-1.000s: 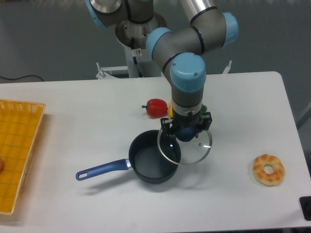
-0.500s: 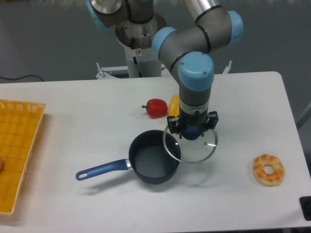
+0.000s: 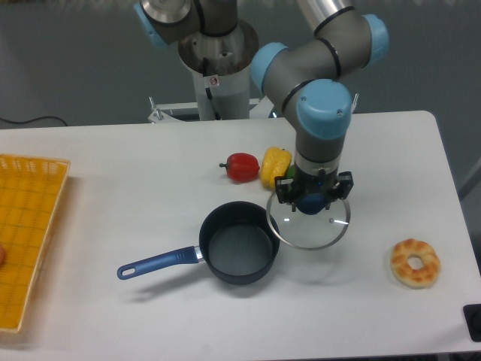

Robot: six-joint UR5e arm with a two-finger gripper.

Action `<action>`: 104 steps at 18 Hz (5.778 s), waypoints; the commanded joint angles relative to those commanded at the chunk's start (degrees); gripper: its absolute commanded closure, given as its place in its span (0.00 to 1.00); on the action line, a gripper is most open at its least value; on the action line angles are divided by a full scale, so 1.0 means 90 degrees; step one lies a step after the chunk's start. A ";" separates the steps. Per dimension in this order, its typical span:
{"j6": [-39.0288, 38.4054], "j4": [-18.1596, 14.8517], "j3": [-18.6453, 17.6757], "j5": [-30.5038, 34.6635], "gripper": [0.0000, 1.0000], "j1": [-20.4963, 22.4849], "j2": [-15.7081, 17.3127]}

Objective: Place the lid on the table
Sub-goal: 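Carry the held glass lid away from the saucepan toward the bagel, then lower the glass lid flat onto the table beside the bagel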

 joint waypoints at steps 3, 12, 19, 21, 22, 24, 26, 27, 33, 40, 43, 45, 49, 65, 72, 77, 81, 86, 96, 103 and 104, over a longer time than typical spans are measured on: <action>0.0332 0.0020 0.0010 0.0000 0.52 0.0176 -0.0078; 0.1006 0.0049 0.0234 -0.0019 0.52 0.0537 -0.0371; 0.1582 0.0488 0.0371 -0.0039 0.52 0.0791 -0.0761; 0.1680 0.0488 0.0468 -0.0039 0.52 0.0840 -0.0840; 0.1700 0.0488 0.0498 -0.0039 0.52 0.0850 -0.0869; 0.1729 0.0498 0.0547 -0.0039 0.52 0.0880 -0.0957; 0.1720 0.0527 0.0557 -0.0039 0.52 0.0870 -0.1045; 0.1739 0.0576 0.0595 -0.0039 0.52 0.0870 -0.1103; 0.1749 0.0634 0.0576 -0.0019 0.52 0.0763 -0.1299; 0.1700 0.0674 0.0557 -0.0010 0.52 0.0646 -0.1358; 0.1681 0.0684 0.0537 -0.0010 0.52 0.0597 -0.1416; 0.1680 0.0684 0.0527 -0.0010 0.52 0.0558 -0.1426; 0.1671 0.0723 0.0527 -0.0010 0.51 0.0518 -0.1455; 0.1534 0.0762 0.0518 -0.0020 0.49 0.0372 -0.1543; 0.1524 0.0762 0.0518 -0.0010 0.49 0.0323 -0.1592; 0.1534 0.0762 0.0488 -0.0010 0.49 0.0323 -0.1612; 0.1534 0.0762 0.0488 -0.0010 0.49 0.0323 -0.1612; 0.1544 0.0762 0.0488 0.0000 0.42 0.0323 -0.1612; 0.1573 0.0791 0.0488 0.0010 0.12 0.0323 -0.1602; 0.1602 0.0791 0.0488 0.0029 0.00 0.0313 -0.1485; 0.1602 0.0791 0.0488 0.0029 0.00 0.0304 -0.1436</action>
